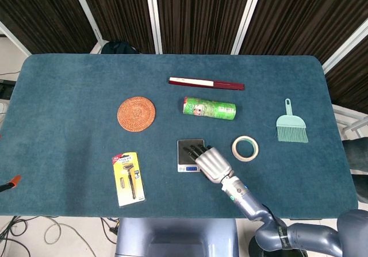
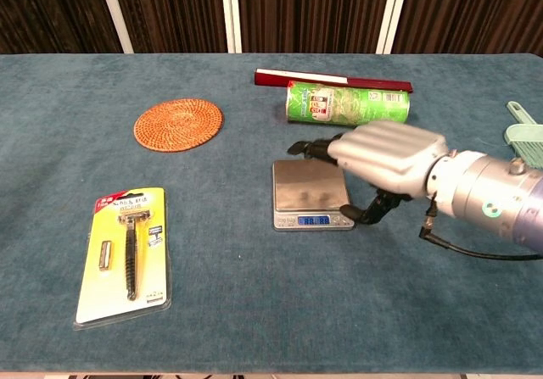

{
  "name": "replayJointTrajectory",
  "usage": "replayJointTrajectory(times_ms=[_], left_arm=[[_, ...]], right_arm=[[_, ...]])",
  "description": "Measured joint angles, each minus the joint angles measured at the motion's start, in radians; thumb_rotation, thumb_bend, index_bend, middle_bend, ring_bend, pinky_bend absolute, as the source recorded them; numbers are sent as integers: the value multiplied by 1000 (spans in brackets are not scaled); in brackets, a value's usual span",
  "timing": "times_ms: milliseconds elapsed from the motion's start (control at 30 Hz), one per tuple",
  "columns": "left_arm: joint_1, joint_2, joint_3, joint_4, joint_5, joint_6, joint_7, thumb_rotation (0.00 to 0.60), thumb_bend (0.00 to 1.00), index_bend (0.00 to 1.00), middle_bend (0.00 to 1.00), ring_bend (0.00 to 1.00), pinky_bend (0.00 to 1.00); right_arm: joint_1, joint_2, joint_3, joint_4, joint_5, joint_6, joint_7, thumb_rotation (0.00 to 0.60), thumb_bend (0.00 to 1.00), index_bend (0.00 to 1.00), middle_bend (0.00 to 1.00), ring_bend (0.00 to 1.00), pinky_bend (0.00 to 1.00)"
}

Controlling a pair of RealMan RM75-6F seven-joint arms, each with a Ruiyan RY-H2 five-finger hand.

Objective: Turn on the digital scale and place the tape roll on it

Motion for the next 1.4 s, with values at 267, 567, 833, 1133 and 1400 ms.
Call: replayJointTrajectory(times_ms=[267, 567, 833, 1133, 1400], left_arm=[[0, -5, 3, -1, 4, 1, 10, 600, 37, 0, 0, 0, 0], [0, -9, 2, 0, 1, 3, 21, 600, 37, 0, 0, 0, 0], [0, -12, 2, -1, 1, 5, 27, 600, 37, 0, 0, 0, 0], [0, -16, 4, -1, 4, 5, 37, 600, 38, 0, 0, 0, 0], [-2, -19, 6, -1, 4, 3, 49, 600, 37, 0, 0, 0, 0]], right_arm=[[1, 90, 31, -32, 88, -34, 20, 600, 364, 0, 55, 57, 19], [12, 137, 30, 5, 154, -83, 45, 600, 362, 0, 22, 0, 0], [23, 171, 11, 24, 199, -118, 55, 600, 362, 0, 21, 0, 0], [25, 196, -17, 38, 234, -149, 61, 600, 362, 0, 21, 0, 0], [26, 191, -35, 91, 236, -154, 65, 600, 362, 0, 23, 0, 0]])
